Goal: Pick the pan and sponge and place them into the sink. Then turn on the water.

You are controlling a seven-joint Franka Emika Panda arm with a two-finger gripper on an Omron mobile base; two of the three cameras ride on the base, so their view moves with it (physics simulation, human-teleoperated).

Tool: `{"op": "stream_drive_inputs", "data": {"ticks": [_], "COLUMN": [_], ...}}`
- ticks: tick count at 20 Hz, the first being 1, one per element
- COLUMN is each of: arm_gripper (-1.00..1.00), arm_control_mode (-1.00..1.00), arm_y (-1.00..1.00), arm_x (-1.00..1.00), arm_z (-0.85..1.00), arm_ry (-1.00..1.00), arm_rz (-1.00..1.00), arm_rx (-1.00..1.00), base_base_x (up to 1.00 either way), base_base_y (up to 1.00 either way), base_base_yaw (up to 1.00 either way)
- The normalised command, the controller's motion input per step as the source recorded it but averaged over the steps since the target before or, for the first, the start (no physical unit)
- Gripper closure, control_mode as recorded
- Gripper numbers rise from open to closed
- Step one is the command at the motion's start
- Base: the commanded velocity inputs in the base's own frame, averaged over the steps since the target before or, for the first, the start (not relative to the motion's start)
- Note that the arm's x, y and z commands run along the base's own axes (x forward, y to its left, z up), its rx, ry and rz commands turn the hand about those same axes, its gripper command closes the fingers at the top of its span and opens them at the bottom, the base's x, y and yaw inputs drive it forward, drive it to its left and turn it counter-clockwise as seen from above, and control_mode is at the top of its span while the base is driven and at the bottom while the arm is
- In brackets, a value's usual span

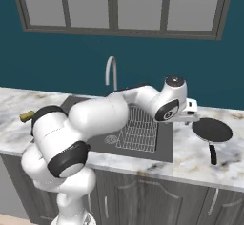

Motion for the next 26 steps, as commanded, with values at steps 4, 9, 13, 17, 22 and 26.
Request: {"op": "stream_drive_inputs", "data": {"ticks": [4,9,13,17,22,26], "arm_gripper": [-1.00,-1.00,-1.00,-1.00,-1.00,-1.00], "arm_control_mode": [-1.00,-1.00,-1.00,-1.00,-1.00,-1.00], "arm_y": [-0.52,-0.56,-0.50,-0.49,-0.49,-0.48], "arm_x": [0.01,0.00,0.00,0.00,0.00,0.00], "arm_z": [-0.12,-0.26,-0.26,-0.22,-0.24,-0.27], "arm_ry": [0.01,0.04,0.03,0.02,0.03,0.04], "arm_rz": [0.00,0.00,0.00,0.00,0.00,0.00], "arm_rx": [0.00,0.00,0.00,0.02,0.04,0.03], "base_base_x": [0.00,0.00,0.00,0.00,0.00,0.00], "base_base_y": [0.00,0.00,0.00,0.00,0.00,0.00], "base_base_yaw": [0.00,0.00,0.00,0.00,0.00,0.00]}}
